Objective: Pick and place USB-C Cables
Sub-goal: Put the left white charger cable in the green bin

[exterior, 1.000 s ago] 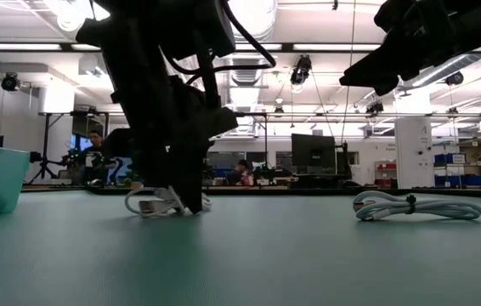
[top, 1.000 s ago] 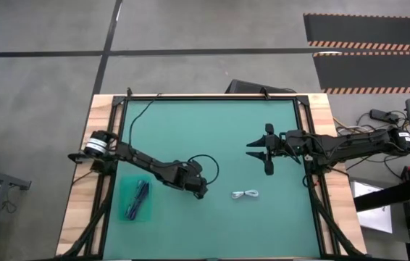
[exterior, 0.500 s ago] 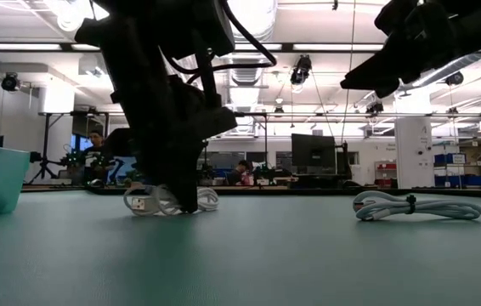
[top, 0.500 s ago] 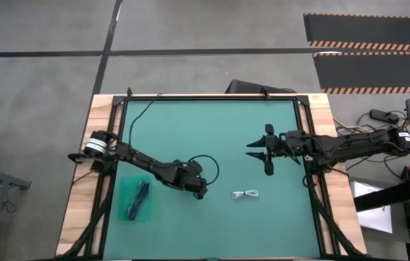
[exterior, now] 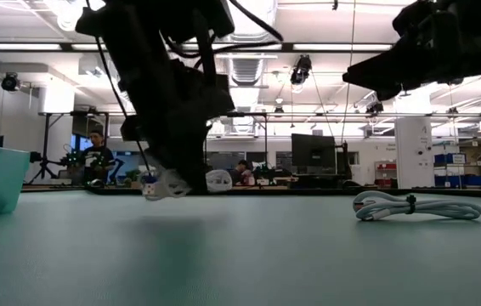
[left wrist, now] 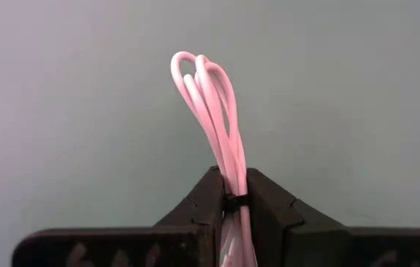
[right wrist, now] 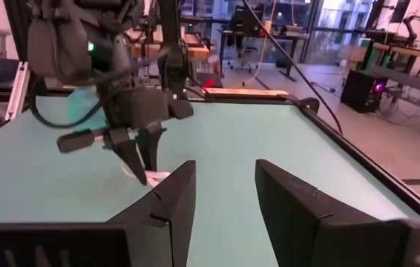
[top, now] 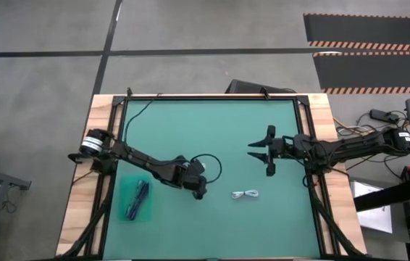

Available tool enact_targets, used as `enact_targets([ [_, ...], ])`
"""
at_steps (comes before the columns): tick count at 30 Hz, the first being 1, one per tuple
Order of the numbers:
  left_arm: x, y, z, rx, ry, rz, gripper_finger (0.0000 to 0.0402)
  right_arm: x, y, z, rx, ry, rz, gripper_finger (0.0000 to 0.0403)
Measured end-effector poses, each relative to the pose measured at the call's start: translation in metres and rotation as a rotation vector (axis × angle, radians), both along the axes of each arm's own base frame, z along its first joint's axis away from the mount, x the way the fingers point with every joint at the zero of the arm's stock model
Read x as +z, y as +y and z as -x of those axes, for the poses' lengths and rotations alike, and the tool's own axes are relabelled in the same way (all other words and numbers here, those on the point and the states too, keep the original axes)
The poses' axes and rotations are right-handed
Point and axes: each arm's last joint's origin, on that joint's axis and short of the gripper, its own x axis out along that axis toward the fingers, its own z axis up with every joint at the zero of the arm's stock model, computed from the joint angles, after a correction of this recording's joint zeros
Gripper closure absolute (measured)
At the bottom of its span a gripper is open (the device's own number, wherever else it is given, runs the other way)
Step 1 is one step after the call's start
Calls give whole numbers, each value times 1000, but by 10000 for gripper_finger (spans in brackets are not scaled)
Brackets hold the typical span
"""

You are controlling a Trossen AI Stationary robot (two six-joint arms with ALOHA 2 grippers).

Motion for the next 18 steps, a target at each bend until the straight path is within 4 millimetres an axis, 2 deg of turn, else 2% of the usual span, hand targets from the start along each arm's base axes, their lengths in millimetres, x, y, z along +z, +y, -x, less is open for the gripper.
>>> enact_targets([
  [12,37,-1,9,-112,-75,-38,368,-2,0,4,6,-7,22,271],
  [18,58,-7,18,-134,-136,-19,376,-1,0,8,7,-23,46,271],
])
